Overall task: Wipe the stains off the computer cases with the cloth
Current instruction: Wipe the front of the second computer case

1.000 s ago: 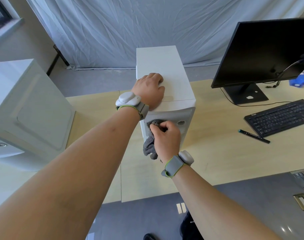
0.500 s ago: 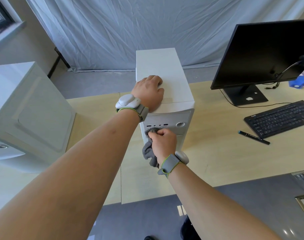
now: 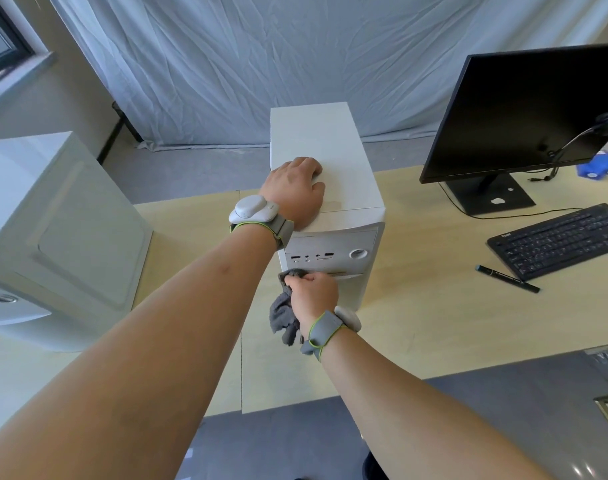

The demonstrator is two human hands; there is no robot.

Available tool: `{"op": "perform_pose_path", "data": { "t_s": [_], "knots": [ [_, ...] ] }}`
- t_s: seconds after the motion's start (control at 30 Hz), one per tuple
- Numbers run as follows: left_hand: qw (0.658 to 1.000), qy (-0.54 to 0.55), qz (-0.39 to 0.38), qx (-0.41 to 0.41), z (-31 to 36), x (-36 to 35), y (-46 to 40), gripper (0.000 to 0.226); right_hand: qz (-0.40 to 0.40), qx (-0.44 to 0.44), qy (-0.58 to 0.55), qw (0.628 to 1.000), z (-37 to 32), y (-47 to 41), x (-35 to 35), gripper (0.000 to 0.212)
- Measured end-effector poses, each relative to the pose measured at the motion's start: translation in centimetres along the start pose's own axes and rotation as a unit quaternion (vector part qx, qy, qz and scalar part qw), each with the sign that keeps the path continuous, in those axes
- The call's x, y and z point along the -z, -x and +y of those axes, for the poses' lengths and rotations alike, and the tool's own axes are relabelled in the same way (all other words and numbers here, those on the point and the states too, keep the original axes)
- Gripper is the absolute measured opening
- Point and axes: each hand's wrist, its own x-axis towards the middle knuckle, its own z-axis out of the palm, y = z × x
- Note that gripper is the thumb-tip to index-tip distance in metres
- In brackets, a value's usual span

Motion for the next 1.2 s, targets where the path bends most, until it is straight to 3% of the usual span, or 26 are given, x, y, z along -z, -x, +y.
{"op": "perform_pose_path", "data": {
  "t_s": [0.17,0.4,0.67,0.77,0.93,1.0,1.13,1.2],
  "knots": [
    [1.000,-0.001,-0.002,0.000,-0.2,-0.2,0.1,0.033,-0.011,0.011,-0.100,0.995,-0.6,0.4,-0.3,0.053],
    [1.000,-0.001,-0.002,0.001,-0.2,0.0,0.1,0.032,0.013,-0.047,-0.103,0.994,1.2,-0.3,0.0,0.051],
    [1.000,0.003,-0.010,0.008,-0.1,0.1,0.1,0.033,0.060,-0.081,-0.181,0.978,1.1,-0.9,1.6,0.026],
    [1.000,0.002,-0.010,0.005,0.0,-0.1,0.2,0.033,0.069,-0.083,-0.174,0.979,1.5,-0.9,2.5,0.031],
    [1.000,-0.002,-0.009,0.009,0.0,0.0,0.1,0.033,0.181,-0.065,-0.193,0.962,0.7,-1.9,4.4,0.019],
    [1.000,-0.002,-0.004,0.010,0.2,-0.1,0.1,0.033,0.161,-0.073,-0.183,0.967,0.9,-1.4,3.5,0.022],
    [1.000,0.002,-0.008,0.009,0.2,0.2,0.1,0.034,0.009,-0.093,-0.162,0.982,0.7,-0.1,1.2,0.025],
    [1.000,0.006,-0.010,0.006,0.0,0.2,0.2,0.033,0.014,-0.109,-0.175,0.978,0.4,-0.1,1.1,0.025]
  ]
}}
